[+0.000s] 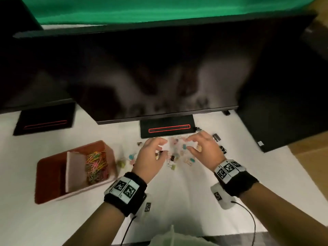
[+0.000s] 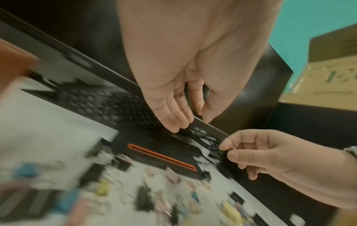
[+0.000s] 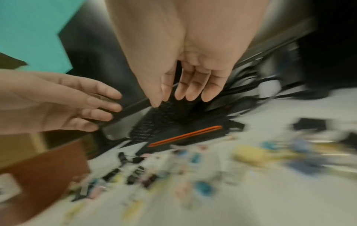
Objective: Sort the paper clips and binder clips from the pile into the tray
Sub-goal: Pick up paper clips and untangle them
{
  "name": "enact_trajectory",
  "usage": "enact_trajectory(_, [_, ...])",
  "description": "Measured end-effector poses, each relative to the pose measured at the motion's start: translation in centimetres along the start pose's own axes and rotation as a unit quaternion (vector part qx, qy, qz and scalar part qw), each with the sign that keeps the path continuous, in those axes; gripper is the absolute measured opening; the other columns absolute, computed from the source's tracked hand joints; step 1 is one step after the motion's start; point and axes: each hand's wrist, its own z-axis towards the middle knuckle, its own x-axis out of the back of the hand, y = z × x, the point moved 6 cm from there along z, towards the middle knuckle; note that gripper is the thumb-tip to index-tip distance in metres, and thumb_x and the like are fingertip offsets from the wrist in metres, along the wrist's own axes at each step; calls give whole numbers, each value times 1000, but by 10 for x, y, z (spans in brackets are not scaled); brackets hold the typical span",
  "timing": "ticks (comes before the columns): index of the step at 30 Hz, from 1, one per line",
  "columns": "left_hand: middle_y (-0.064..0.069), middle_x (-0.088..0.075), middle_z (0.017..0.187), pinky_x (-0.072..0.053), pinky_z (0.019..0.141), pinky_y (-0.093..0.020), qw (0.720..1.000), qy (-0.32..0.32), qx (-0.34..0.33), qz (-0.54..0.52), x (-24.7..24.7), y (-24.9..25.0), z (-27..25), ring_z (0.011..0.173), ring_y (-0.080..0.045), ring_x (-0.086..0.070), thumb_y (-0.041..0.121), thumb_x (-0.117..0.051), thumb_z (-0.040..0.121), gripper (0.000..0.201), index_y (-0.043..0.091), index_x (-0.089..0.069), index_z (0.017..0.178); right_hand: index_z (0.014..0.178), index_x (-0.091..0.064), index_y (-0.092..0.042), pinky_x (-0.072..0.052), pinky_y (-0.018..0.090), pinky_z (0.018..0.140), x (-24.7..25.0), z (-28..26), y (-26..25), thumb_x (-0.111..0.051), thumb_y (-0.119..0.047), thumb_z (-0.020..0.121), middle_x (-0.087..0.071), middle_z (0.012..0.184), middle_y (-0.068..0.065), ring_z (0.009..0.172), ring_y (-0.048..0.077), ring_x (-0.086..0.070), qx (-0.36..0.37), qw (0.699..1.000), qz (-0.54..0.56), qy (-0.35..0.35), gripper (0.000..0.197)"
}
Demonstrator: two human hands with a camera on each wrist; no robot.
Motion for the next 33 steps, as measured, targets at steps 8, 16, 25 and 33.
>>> enact_trajectory(8, [4, -50, 109, -42, 94, -28, 981, -164, -44, 91, -151, 48, 47, 104, -15, -50, 17, -65, 79, 31, 25, -60, 108, 125, -53, -35, -36, 28, 103, 36, -25, 141, -69, -20, 79, -48, 124, -3, 116, 18, -49, -97, 987, -51, -117, 50])
enact_trajectory(16, [-3, -54, 108, -45, 88, -37, 954, -178, -49, 235, -210, 40, 71, 99, -25, -51, 21, -66, 79, 28, 21, -62, 107, 116, -62, -26, -40, 33, 102, 24, -3, 154, -69, -22, 80, -51, 120, 0, 112, 19, -47, -23, 987, -20, -159, 37])
enact_trajectory(25, [4, -59, 102, -48, 85, -37, 976, -83, -9, 202, -164, 25, 55, 93, -17, -53, 23, -69, 77, 22, 23, -63, 98, 116, -61, -18, -46, 26, 93, 59, -5, 180, -67, -22, 85, -57, 117, 1, 106, 19, -55, -63, 997, 41, -33, 31])
enact_trajectory(33, [8, -54, 113, -39, 88, -36, 969, -95, -46, 224, -179, 47, 66, 106, -16, -47, 30, -62, 81, 36, 33, -54, 117, 120, -57, -26, -45, 34, 95, 51, -12, 147, -69, -28, 80, -52, 118, -1, 110, 20, -49, 19, 999, -38, -31, 42])
